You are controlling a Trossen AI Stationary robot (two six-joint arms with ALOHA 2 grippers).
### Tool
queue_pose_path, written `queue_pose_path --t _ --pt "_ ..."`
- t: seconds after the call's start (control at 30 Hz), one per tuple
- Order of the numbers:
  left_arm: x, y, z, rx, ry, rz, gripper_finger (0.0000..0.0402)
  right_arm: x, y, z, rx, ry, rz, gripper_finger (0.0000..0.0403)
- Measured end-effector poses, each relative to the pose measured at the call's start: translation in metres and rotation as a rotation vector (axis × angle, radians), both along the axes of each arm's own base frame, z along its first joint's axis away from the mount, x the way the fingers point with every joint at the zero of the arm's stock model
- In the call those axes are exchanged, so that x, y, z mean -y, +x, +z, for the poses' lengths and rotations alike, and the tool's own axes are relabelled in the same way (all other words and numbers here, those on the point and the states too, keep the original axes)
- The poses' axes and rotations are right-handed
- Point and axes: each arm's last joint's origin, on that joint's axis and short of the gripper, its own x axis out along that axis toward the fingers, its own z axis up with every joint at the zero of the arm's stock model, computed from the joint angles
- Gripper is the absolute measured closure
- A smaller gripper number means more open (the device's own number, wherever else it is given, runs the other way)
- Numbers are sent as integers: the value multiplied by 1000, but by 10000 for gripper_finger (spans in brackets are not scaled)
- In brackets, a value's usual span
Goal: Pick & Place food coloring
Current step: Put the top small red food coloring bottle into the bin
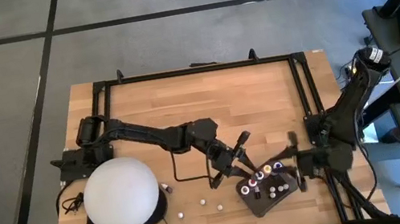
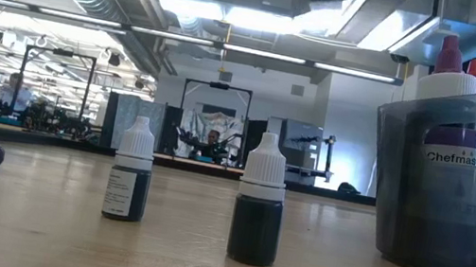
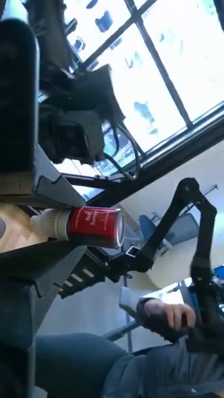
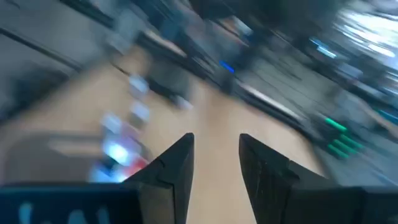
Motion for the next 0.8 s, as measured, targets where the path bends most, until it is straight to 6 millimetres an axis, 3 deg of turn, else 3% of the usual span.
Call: queue_pose_path --t 0.23,0.37,0.8 --pt "11 -2 0 3 3 -23 324 27 12 -3 293 242 385 272" --pt "19 -4 0 36 41 -41 323 41 18 0 372 335 554 272" --pt "35 -7 1 137 142 -75 319 41 51 8 386 338 519 265"
